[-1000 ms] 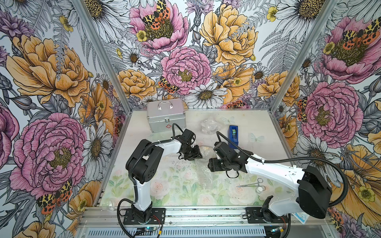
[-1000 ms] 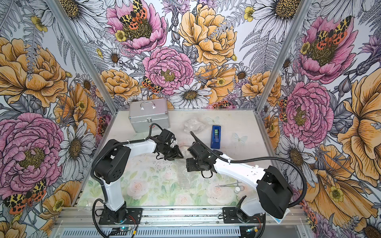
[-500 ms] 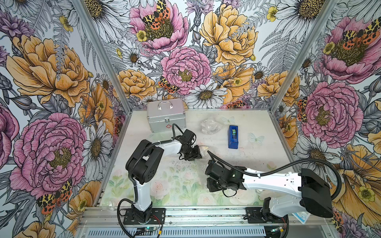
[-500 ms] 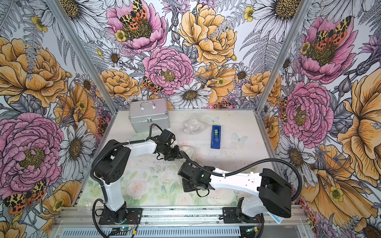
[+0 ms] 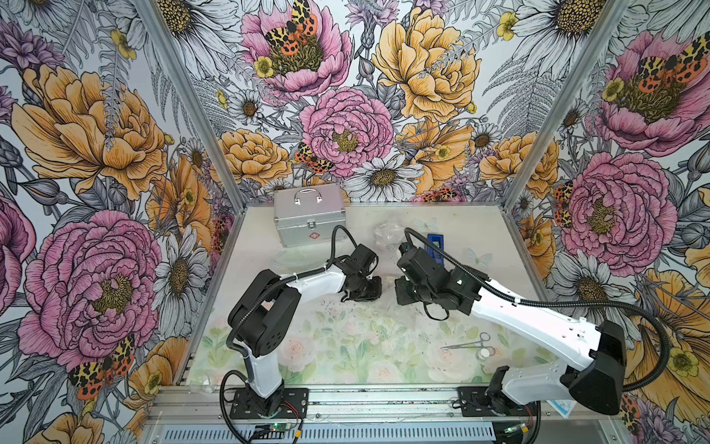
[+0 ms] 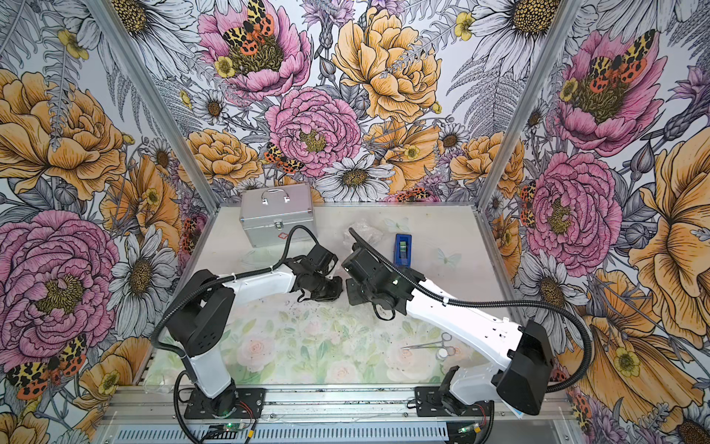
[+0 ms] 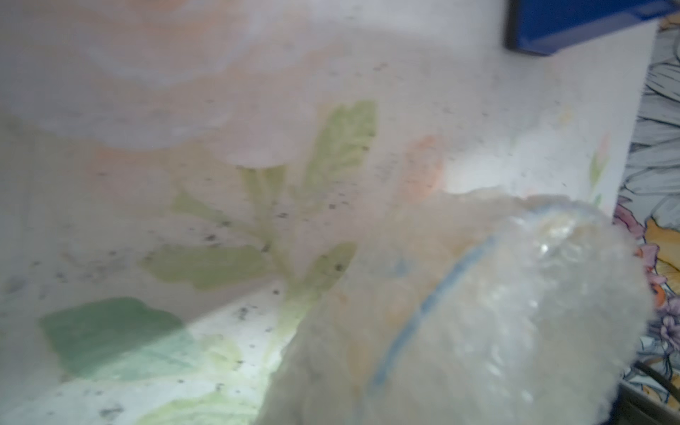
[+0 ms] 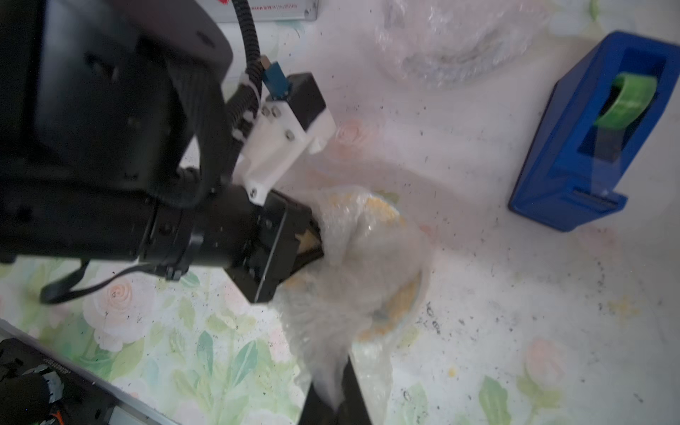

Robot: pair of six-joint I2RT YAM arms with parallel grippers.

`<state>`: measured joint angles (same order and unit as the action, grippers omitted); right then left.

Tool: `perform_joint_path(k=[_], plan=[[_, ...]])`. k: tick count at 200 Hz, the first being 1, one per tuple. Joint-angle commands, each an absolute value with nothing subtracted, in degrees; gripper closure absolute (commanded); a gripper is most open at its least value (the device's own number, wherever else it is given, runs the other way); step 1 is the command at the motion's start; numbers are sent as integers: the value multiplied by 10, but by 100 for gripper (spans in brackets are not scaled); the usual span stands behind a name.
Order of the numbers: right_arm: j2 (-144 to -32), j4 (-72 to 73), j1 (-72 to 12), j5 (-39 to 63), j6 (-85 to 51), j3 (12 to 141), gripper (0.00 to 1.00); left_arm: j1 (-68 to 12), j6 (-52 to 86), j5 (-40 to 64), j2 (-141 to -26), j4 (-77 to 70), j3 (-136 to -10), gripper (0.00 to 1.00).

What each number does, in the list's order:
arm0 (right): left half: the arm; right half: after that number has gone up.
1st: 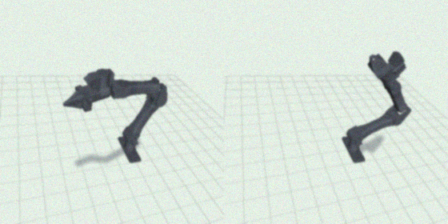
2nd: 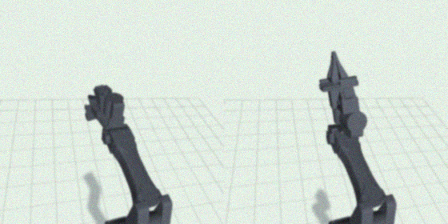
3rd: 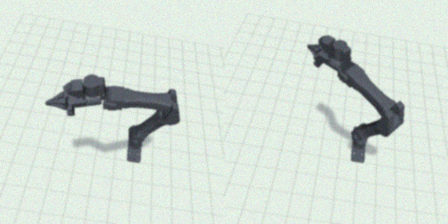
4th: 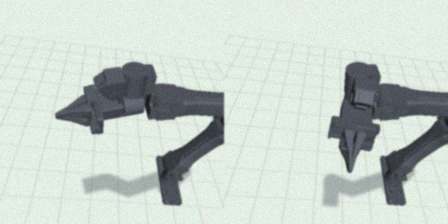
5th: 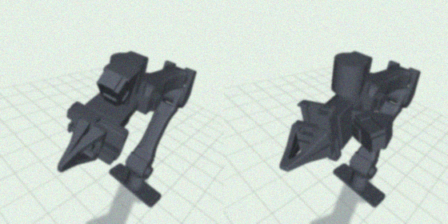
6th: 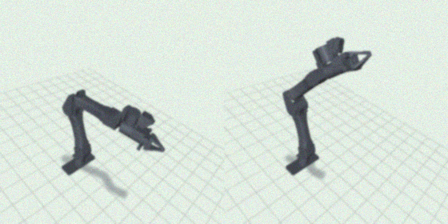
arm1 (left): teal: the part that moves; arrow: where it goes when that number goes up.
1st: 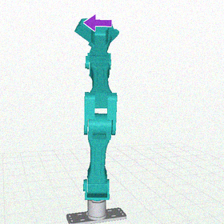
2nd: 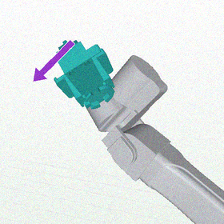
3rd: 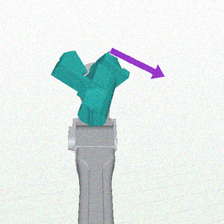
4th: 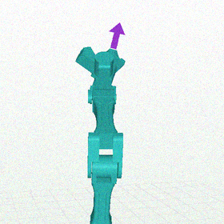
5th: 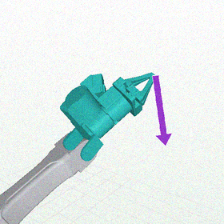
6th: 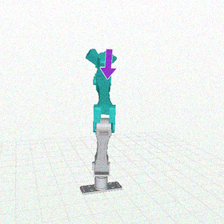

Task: Wrap bowls in bubble wrap
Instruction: Wrap the bowl in bubble wrap.

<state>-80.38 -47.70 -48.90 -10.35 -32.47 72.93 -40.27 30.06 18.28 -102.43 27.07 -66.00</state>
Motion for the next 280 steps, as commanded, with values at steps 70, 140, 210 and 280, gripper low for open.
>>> perform_joint_path(k=[70,140,210,280], plan=[[-1013,-330,-378,27,-221,754,100,-413,213,185,-1007,299,-648,82],[-1045,-292,-369,98,-261,712,100,-373,225,233,-1013,337,-636,50],[-1044,-292,-367,108,-273,719,100,-343,288,227,-896,332,-593,18],[-1028,-292,-367,110,-279,714,100,-351,290,253,-969,285,-603,18]])
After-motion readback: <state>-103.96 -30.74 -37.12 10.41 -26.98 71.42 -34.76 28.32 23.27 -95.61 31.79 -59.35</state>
